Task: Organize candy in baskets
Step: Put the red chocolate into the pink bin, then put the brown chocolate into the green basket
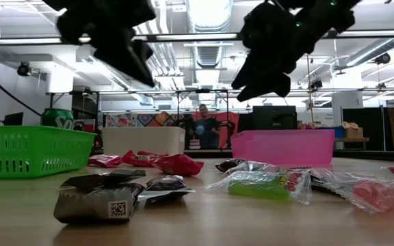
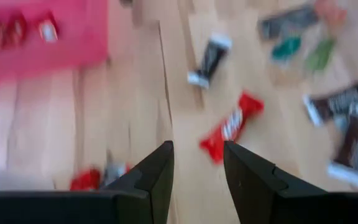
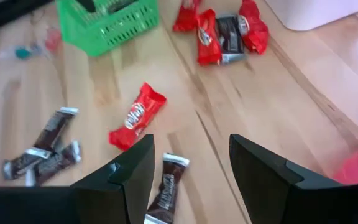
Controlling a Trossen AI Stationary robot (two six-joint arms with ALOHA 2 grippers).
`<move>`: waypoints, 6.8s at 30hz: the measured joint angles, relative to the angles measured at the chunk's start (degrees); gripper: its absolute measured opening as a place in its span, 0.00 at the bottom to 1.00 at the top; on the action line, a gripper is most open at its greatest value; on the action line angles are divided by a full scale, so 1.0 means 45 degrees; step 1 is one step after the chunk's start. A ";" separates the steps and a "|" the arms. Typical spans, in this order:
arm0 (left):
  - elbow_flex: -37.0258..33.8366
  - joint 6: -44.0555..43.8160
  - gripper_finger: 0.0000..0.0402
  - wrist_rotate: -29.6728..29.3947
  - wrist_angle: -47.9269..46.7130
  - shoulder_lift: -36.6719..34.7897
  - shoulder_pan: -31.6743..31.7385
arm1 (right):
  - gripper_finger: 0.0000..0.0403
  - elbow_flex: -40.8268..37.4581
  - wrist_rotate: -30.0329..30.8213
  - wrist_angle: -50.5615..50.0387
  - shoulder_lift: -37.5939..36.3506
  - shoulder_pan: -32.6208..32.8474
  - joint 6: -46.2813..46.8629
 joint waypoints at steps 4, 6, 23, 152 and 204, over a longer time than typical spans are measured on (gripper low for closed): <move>0.0000 0.0475 0.31 0.0005 0.1228 0.0651 0.0000 | 0.49 0.0643 -0.0009 -0.0799 0.0302 0.0010 -0.0222; -0.0002 0.0799 0.31 0.0010 0.1449 0.1092 0.0000 | 0.49 0.0813 -0.0029 -0.1139 0.0294 0.0034 -0.0249; 0.0005 0.2637 0.43 0.2780 0.2912 0.4353 0.0175 | 0.49 0.0927 -0.0029 -0.2077 -0.0115 0.0091 -0.0191; 0.0238 0.0339 0.24 -0.0879 0.4141 0.1375 0.3055 | 0.13 -0.1540 0.6985 -0.2754 -0.1071 -0.5993 -0.1005; -0.0486 0.2752 0.25 0.3458 1.0795 0.6341 0.1141 | 0.26 0.1529 0.1241 -0.3258 -0.1757 -0.0209 -0.2110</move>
